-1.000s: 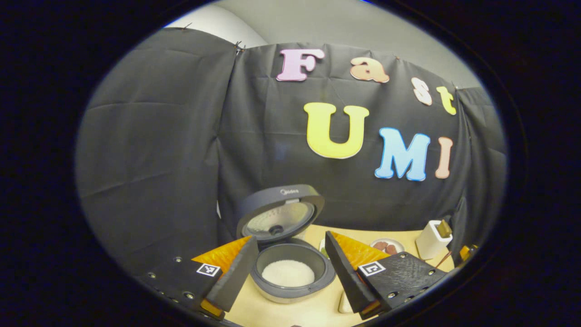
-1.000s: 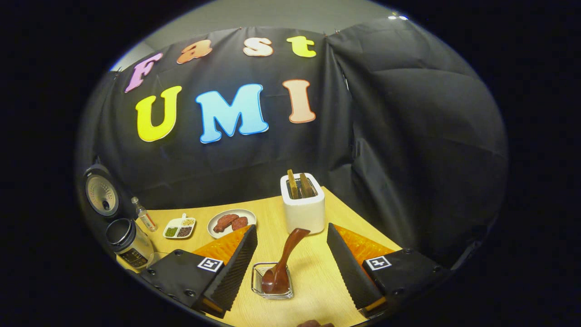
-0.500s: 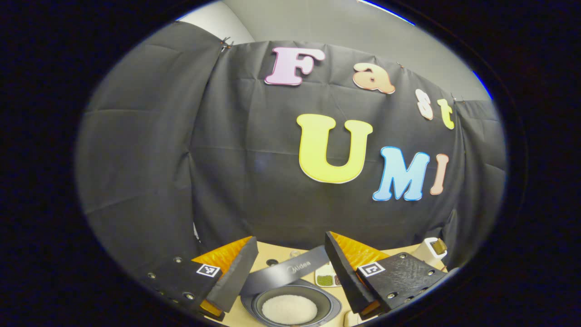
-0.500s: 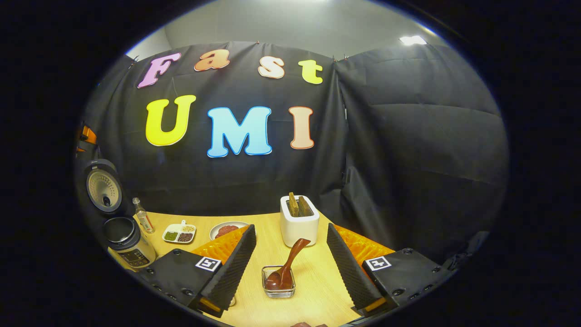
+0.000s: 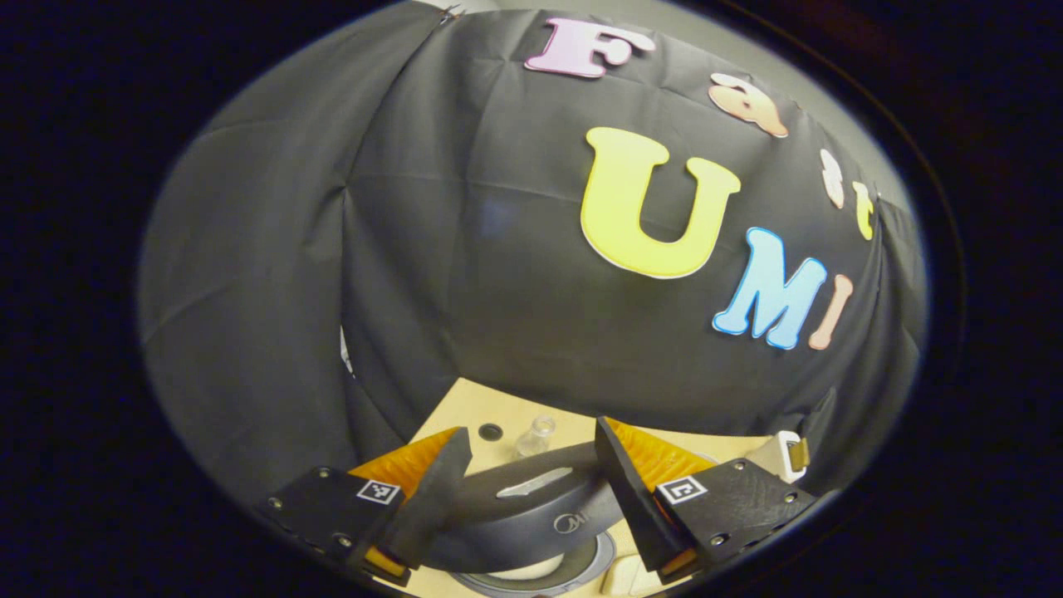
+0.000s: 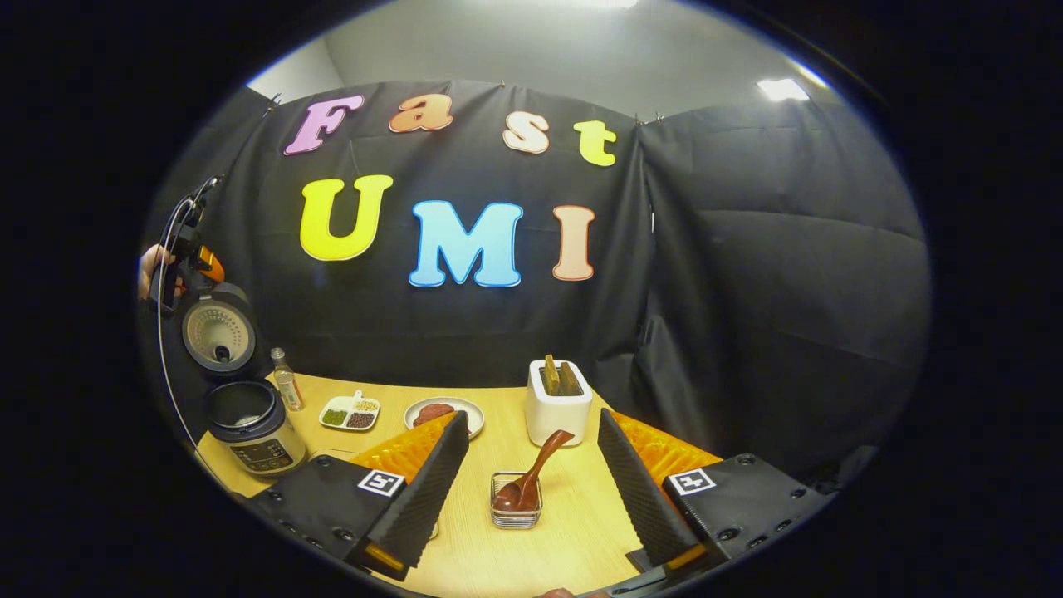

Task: Close the left gripper, press the button to open the rice cooker; take a wooden spoon from the chopstick holder with the right hand, scoop a spoonful of rice and pour it into the rice cooker, then put the wooden spoon back into the chopstick holder.

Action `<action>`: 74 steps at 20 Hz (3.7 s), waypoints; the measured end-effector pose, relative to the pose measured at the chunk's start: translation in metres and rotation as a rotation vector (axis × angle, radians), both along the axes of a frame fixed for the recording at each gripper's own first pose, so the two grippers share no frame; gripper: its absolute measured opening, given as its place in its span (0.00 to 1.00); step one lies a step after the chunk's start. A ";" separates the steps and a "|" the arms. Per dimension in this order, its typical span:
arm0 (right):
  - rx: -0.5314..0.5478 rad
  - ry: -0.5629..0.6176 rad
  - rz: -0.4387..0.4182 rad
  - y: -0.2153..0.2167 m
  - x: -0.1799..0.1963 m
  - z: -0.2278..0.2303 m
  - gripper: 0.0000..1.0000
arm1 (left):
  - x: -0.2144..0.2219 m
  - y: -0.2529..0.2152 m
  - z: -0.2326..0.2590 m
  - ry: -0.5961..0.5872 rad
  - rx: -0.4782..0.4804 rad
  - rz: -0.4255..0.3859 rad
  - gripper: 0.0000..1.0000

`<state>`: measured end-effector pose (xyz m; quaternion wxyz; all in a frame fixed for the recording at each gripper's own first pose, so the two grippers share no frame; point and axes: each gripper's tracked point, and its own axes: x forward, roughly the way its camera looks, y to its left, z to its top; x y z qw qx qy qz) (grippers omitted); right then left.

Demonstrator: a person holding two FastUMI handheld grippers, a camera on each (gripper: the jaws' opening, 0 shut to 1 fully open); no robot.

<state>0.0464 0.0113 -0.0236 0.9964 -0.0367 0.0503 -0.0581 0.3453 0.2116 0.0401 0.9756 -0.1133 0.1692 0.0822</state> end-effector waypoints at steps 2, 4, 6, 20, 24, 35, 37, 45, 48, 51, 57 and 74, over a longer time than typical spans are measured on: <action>0.066 -0.010 -0.021 0.004 0.002 -0.003 0.99 | -0.008 -0.009 -0.010 0.032 -0.043 -0.009 0.95; 0.131 -0.005 -0.024 0.011 0.005 -0.010 0.99 | -0.017 -0.019 -0.020 0.060 -0.097 -0.010 0.97; 0.144 0.019 -0.017 0.014 0.009 -0.023 0.99 | -0.028 -0.033 -0.039 0.103 -0.145 -0.024 0.97; 0.163 0.103 0.036 0.004 0.026 -0.056 0.98 | -0.081 -0.096 -0.157 0.277 -0.055 -0.086 0.97; 0.148 0.114 0.068 -0.002 0.035 -0.055 0.98 | -0.087 -0.105 -0.203 0.338 0.036 -0.077 0.98; 0.187 0.196 0.118 -0.026 0.038 -0.082 0.98 | -0.089 -0.115 -0.219 0.318 0.228 -0.047 0.98; 0.203 0.216 0.136 -0.028 0.031 -0.092 0.98 | -0.090 -0.114 -0.218 0.323 0.228 -0.034 0.96; 0.172 0.256 0.215 -0.060 0.016 -0.115 0.98 | -0.110 -0.137 -0.208 0.308 0.169 0.071 0.96; 0.179 0.246 0.246 -0.074 0.029 -0.110 0.98 | -0.144 -0.175 -0.176 0.198 0.164 0.063 0.96; 0.160 0.228 0.263 -0.086 0.048 -0.102 0.98 | -0.173 -0.206 -0.131 0.093 0.254 0.027 0.95; 0.126 0.002 0.124 -0.144 0.065 -0.004 0.98 | -0.236 -0.244 -0.001 -0.225 0.314 -0.037 0.94; 0.142 -0.118 0.026 -0.164 -0.052 0.054 0.98 | -0.405 -0.290 0.025 -0.380 0.282 -0.151 0.93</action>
